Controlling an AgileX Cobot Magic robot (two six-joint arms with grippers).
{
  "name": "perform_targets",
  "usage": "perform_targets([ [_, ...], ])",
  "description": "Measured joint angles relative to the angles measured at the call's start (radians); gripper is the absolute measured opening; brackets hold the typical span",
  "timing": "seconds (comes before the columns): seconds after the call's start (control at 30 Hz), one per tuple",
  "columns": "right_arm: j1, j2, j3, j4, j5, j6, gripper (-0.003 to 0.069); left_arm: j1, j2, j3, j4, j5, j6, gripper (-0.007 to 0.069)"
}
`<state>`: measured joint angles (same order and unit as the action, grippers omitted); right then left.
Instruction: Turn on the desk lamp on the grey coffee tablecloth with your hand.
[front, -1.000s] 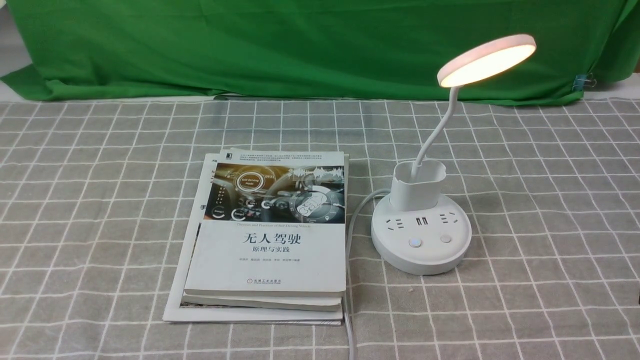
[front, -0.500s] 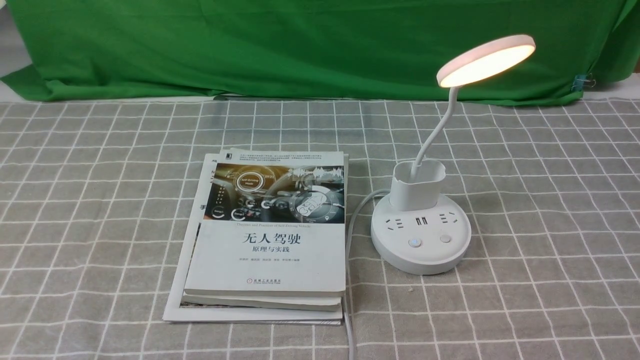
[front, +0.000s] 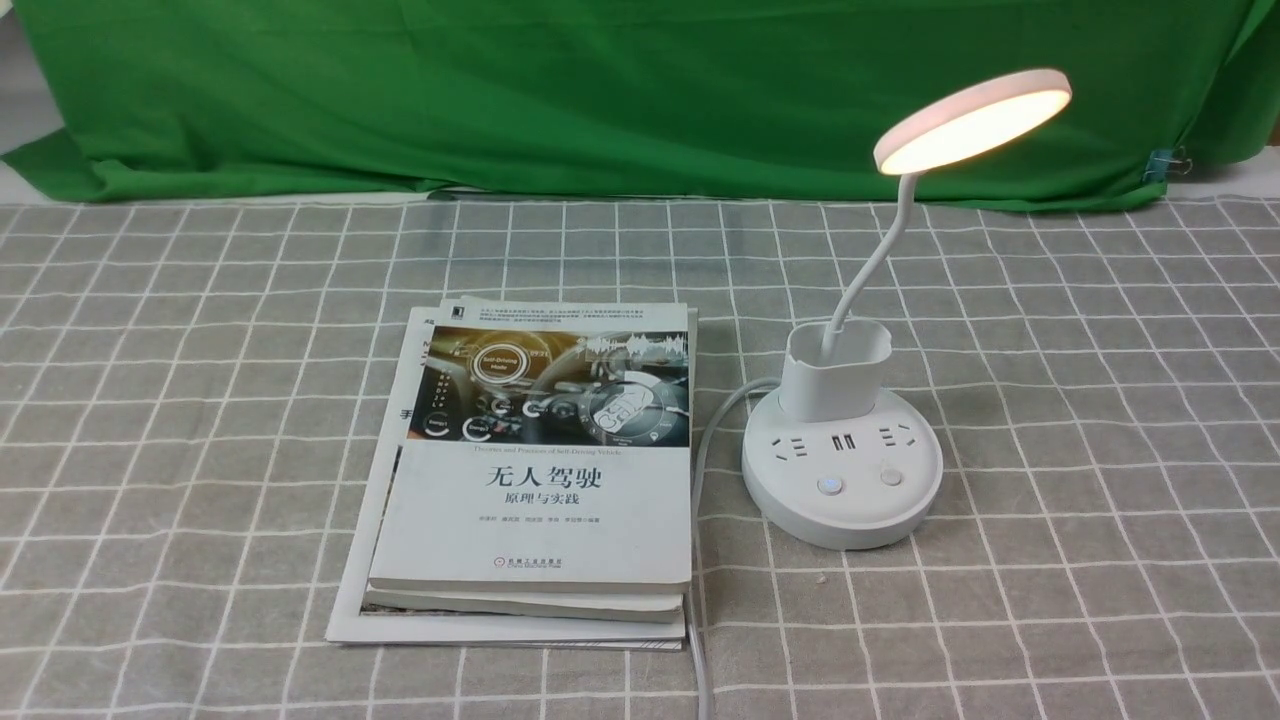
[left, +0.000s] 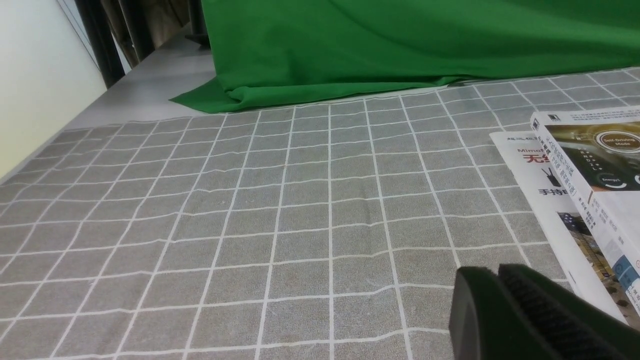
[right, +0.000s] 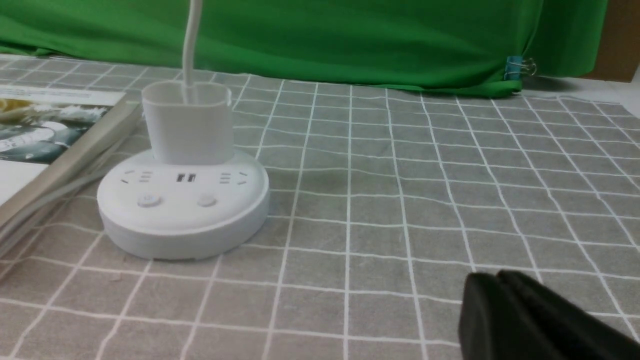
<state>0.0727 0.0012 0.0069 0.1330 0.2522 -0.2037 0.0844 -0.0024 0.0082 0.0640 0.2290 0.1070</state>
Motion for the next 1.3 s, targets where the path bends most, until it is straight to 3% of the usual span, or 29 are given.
perform_targets([
  [1.3,0.000,0.000,0.000,0.000,0.001,-0.001,0.0140,0.000,0.000,0.000,0.000,0.000,0.000,0.0019],
])
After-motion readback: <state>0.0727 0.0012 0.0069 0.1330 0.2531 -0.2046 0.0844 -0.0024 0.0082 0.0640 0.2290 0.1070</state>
